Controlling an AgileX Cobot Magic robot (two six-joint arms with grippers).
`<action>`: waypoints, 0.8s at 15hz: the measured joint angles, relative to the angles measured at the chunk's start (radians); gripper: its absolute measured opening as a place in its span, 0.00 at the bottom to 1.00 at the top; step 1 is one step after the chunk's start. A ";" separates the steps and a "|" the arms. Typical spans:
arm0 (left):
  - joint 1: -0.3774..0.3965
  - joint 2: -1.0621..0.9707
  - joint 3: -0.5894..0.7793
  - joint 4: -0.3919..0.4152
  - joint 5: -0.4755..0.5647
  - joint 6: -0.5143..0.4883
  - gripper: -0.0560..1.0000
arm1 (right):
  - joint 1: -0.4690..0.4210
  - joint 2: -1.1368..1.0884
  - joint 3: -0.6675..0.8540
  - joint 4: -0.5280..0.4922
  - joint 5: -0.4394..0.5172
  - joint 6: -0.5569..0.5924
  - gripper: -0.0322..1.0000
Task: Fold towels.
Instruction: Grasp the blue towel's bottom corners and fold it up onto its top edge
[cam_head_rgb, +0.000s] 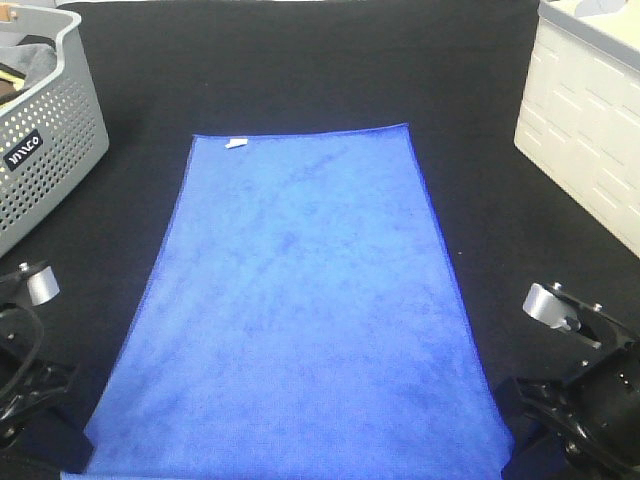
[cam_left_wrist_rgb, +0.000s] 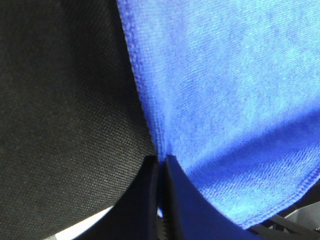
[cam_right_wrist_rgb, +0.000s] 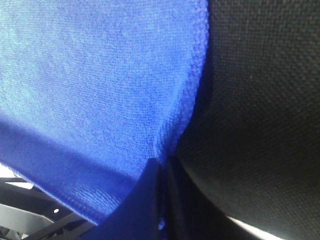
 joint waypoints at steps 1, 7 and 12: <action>0.000 0.000 0.000 -0.015 -0.015 0.000 0.05 | 0.000 0.000 -0.005 0.000 -0.002 0.000 0.03; 0.000 0.006 -0.197 -0.064 -0.164 0.000 0.05 | 0.000 0.005 -0.289 -0.001 -0.004 0.006 0.03; 0.000 0.213 -0.498 -0.063 -0.222 0.000 0.05 | 0.000 0.182 -0.684 -0.059 0.010 0.094 0.03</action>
